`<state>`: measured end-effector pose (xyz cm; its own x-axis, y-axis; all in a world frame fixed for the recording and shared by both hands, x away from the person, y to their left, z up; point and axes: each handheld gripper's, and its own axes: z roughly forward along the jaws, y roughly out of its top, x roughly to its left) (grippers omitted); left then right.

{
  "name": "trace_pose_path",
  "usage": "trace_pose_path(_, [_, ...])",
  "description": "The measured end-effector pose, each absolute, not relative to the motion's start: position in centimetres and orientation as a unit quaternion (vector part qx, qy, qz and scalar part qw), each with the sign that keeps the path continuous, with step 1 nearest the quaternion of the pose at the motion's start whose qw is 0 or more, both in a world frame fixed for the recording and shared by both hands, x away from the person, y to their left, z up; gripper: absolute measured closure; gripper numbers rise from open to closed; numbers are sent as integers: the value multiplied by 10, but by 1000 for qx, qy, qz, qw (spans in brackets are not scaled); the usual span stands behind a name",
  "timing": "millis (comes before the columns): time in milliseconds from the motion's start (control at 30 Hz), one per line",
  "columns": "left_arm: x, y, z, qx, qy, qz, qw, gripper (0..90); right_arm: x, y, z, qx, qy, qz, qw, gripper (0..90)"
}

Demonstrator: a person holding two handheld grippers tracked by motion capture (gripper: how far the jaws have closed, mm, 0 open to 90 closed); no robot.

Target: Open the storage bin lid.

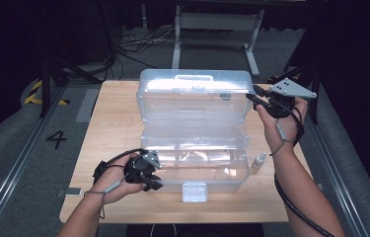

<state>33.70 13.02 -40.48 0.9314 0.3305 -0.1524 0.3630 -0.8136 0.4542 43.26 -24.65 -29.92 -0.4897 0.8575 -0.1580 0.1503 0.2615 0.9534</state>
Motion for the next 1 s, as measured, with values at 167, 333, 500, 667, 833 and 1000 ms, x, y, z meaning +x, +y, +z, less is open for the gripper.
trace_pose_path(167, [337,130,-405,951,183,-35,246,775,436,-245,-298,358,706,493,361,705])
trace_pose_path(333, [337,130,-405,951,185,-35,245,774,440,-243,-298,363,699,496,365,709])
trace_pose_path(500, [337,130,-405,951,185,-35,245,774,443,-241,-300,372,690,498,371,727])
trace_pose_path(667, [337,130,-405,951,185,-35,246,774,446,-239,-301,380,687,488,382,754])
trace_pose_path(833, [337,130,-405,950,188,-36,245,773,449,-236,-305,390,676,490,388,779])
trace_pose_path(1000, [337,130,-406,951,186,-35,246,773,451,-235,-307,395,671,489,394,791])
